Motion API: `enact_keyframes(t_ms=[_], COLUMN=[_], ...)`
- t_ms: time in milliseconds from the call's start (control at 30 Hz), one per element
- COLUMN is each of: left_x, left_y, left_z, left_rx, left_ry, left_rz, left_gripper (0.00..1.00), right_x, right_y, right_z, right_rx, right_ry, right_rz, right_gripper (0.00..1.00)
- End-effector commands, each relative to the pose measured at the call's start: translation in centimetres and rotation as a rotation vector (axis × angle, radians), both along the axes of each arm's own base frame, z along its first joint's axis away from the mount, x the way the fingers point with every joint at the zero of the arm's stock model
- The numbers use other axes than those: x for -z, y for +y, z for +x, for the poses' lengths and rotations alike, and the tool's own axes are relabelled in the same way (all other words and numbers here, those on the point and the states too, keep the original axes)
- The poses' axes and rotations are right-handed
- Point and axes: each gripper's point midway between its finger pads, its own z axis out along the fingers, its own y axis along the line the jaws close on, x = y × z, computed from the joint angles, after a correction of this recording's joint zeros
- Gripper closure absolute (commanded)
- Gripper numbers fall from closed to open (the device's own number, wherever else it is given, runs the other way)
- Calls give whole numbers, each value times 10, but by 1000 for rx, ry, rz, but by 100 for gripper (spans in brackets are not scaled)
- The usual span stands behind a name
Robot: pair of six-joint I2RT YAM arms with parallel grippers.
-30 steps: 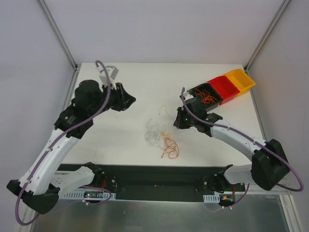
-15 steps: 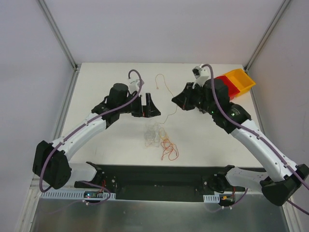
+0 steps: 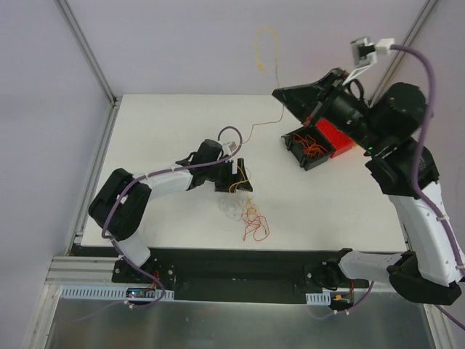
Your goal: Untangle the cables
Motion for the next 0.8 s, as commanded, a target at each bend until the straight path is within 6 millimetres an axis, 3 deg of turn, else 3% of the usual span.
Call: enact_keyframes(t_ms=[0, 67, 167, 233, 400, 500, 567, 767], left_x=[30, 40, 32, 15, -49, -85, -108, -159], left_y=[16, 27, 38, 44, 53, 58, 63, 77], left_z=[12, 10, 7, 7, 3, -4, -8, -17], left_rx=[-53, -72, -95, -108, -109, -96, -93, -80], left_ry=[7, 17, -30, -98, -278, -359, -412, -516], left_rz=[74, 104, 110, 101, 28, -11, -32, -51], left_gripper=[21, 25, 26, 25, 15, 10, 8, 5], right_x=[-79, -104, -112, -104, -63, -25, 11, 168], right_y=[-23, -32, -38, -40, -57, -71, -79, -118], right_z=[-30, -39, -37, -32, -14, -2, 8, 38], right_rx=[1, 15, 47, 77, 209, 301, 358, 567], right_ry=[-176, -239, -267, -274, -249, -211, -156, 63], right_rz=[99, 121, 109, 82, -11, -100, -175, -521], right_gripper=[100, 100, 100, 99, 100, 100, 99, 100])
